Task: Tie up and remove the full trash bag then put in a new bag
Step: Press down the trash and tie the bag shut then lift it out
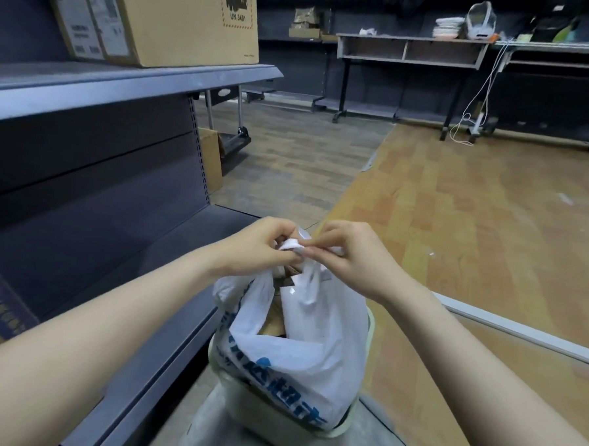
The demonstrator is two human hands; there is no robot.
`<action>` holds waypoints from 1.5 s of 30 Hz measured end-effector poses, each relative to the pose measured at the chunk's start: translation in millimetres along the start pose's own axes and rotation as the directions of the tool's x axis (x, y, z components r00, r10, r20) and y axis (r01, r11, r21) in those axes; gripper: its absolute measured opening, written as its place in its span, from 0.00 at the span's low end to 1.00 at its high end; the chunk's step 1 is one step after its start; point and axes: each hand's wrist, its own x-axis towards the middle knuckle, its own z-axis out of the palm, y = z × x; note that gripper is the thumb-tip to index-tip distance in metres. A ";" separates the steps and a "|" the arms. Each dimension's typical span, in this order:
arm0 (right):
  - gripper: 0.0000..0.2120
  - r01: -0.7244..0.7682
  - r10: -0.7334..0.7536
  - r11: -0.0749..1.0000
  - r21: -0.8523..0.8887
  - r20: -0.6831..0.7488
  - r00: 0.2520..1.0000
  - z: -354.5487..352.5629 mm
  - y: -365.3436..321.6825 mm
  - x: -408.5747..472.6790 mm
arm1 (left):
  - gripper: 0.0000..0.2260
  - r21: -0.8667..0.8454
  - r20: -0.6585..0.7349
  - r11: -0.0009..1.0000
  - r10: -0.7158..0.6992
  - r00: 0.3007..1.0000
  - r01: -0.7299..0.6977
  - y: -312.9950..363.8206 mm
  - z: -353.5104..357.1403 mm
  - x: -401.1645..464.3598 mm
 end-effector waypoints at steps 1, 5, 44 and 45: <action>0.06 0.055 -0.058 0.991 -0.121 -0.019 0.998 0.5 2.0 -0.2 | 0.14 -0.027 -0.002 1.000 -0.007 1.000 0.007 -0.6 -0.2 1.4; 0.04 0.145 -0.212 0.880 -0.453 -0.102 0.972 -1.9 6.8 1.1 | 0.10 -0.216 0.018 0.967 -0.131 0.991 0.131 6.0 -7.3 10.0; 0.13 0.325 -0.460 0.778 -0.537 -0.135 0.878 -66.4 -56.6 48.5 | 0.15 0.562 -0.291 0.781 0.493 0.820 -0.271 65.9 -68.7 -12.7; 0.13 0.337 -0.453 0.760 -0.555 -0.082 0.888 -65.2 -54.6 46.6 | 0.14 0.645 -0.222 0.713 0.519 0.825 -0.275 67.8 -72.4 -14.2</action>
